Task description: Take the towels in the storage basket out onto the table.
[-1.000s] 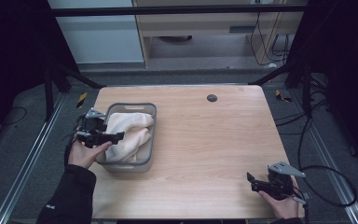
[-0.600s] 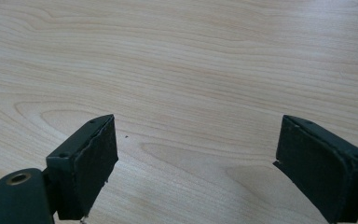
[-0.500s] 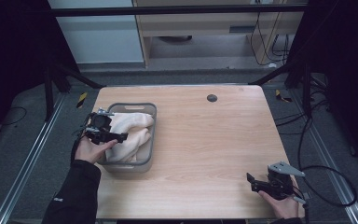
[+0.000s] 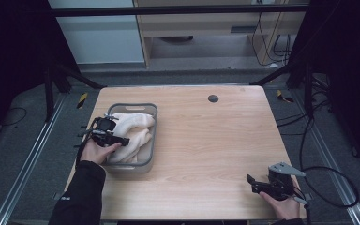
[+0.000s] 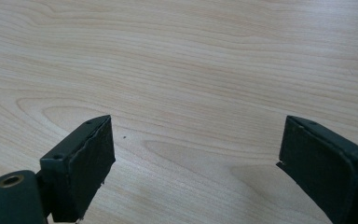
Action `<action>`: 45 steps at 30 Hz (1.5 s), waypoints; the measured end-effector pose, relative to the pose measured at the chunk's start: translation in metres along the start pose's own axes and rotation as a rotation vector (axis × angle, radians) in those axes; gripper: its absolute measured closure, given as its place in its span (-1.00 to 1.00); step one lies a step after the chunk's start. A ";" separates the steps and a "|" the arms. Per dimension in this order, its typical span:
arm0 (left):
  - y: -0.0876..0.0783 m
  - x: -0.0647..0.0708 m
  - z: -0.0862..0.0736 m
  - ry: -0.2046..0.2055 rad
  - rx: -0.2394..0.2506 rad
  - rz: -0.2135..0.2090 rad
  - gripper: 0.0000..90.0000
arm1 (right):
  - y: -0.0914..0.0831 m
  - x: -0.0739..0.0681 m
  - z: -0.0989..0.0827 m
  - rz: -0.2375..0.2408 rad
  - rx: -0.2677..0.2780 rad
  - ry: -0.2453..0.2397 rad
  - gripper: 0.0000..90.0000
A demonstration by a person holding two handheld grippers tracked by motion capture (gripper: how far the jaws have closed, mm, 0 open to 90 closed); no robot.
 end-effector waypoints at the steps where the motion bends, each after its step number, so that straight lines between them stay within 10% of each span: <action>1: 0.000 0.000 0.000 0.000 0.000 0.000 -0.33 | 0.000 0.000 0.000 0.000 0.000 0.000 -0.77; 19: 0.000 -0.005 -0.003 -0.054 -0.058 0.023 0.44 | -0.001 -0.001 0.000 0.002 0.006 -0.005 -0.78; 45: -0.067 0.021 0.032 0.014 0.126 0.025 0.52 | 0.000 -0.001 0.000 -0.001 0.008 -0.015 -0.77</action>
Point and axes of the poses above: each handheld gripper's, and its own axes: y roughly forward along the jaws, z roughly out of its top, x roughly to its right, the point moved 9 cm from there along y, roughly forward along the jaws, and after that the axes turned 15 degrees about -z, right-handed, at the moved point
